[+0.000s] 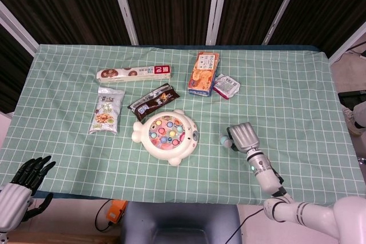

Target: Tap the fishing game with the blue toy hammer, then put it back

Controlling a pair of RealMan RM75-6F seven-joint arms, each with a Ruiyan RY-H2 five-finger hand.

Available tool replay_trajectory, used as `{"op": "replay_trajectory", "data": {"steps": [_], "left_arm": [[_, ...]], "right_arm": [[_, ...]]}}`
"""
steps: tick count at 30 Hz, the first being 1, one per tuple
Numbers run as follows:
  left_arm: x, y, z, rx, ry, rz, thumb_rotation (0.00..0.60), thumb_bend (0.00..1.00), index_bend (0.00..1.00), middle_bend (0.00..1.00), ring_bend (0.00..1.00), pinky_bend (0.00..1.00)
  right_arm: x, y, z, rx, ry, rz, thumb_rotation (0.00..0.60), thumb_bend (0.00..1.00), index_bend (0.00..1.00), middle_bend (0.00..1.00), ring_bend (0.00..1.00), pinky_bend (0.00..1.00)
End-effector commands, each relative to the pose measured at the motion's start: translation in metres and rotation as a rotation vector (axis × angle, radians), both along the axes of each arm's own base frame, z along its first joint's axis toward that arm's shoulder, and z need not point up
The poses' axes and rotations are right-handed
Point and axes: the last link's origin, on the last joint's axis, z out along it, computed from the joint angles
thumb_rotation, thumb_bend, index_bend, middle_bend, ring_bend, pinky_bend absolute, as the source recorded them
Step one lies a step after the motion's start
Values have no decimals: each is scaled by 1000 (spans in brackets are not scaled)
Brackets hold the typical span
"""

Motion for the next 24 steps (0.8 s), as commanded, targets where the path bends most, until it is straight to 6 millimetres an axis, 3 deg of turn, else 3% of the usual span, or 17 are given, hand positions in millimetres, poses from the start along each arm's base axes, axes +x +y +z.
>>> {"op": "replay_trajectory", "data": {"steps": [1,24], "left_arm": [[0,0,0,0,1,1,600,388,0,13,20,93],[0,5,-7,-9,27,16,600,388,0,14,20,93]], "right_arm": [[-1,-2,1,0,-29,-15,600,469,953,763,788,905],[-18,-16,7,23,-223,-123,600,469,952,763,788,905]]}}
